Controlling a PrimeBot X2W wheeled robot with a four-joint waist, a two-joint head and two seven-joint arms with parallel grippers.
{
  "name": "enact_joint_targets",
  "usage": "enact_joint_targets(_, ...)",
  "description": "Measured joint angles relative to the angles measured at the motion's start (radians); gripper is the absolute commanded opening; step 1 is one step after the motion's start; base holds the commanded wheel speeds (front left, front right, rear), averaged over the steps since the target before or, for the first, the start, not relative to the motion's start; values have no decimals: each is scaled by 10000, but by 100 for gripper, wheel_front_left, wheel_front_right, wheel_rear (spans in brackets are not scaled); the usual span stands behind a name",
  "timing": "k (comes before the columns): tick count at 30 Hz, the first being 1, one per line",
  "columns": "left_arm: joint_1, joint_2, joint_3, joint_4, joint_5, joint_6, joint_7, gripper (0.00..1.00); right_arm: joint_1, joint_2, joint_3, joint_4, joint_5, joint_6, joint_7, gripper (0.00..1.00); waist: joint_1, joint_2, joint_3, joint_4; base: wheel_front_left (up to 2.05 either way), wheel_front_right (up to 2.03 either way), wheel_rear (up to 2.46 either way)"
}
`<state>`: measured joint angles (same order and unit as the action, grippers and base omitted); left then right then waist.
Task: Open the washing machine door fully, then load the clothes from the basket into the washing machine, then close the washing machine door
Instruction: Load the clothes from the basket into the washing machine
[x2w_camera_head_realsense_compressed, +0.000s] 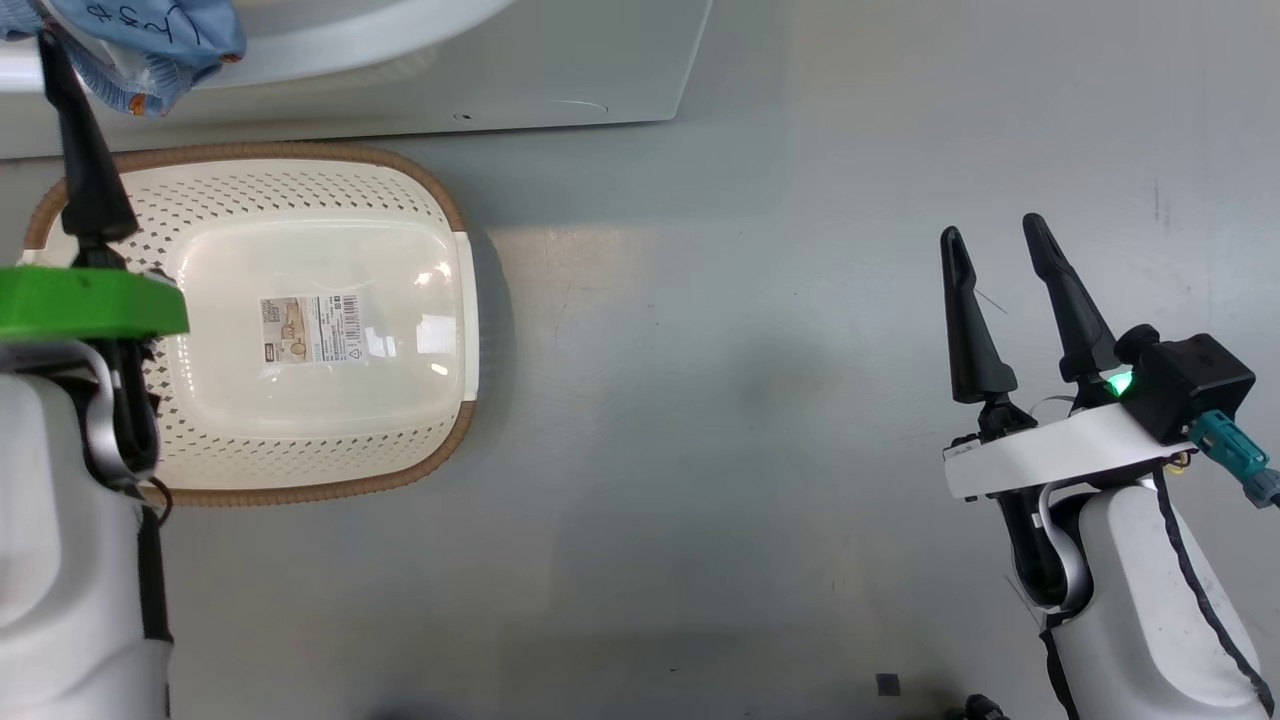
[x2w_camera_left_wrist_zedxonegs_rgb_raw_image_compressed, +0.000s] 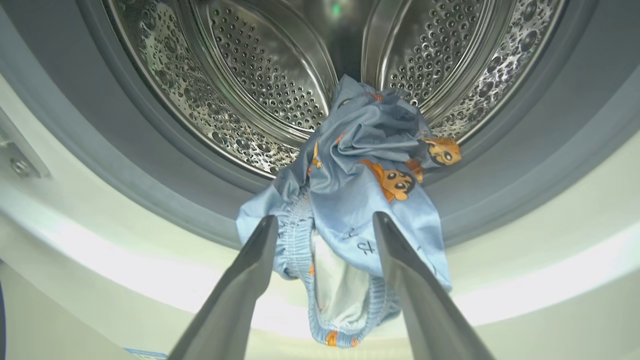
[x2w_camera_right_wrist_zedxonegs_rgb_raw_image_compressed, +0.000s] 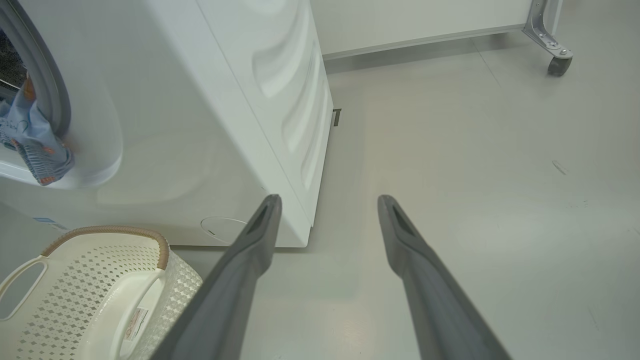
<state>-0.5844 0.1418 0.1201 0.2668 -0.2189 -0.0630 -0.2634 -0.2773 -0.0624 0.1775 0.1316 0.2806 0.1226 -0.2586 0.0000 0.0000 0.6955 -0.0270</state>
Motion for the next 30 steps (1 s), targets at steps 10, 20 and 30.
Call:
enact_joint_targets(10,1781,-802,15,-493,46,8,15,100,1,-13,-38,-2,0,0,0,100,0,0,18,-43,0,0,0)
enact_joint_targets(20,2810,-909,15,-545,65,6,27,100,-1,-12,25,0,4,0,0,100,0,0,38,-92,0,0,0)
enact_joint_targets(30,2982,-936,35,-882,65,-13,27,100,-2,-12,63,25,17,0,0,100,0,0,1,-162,0,0,0)
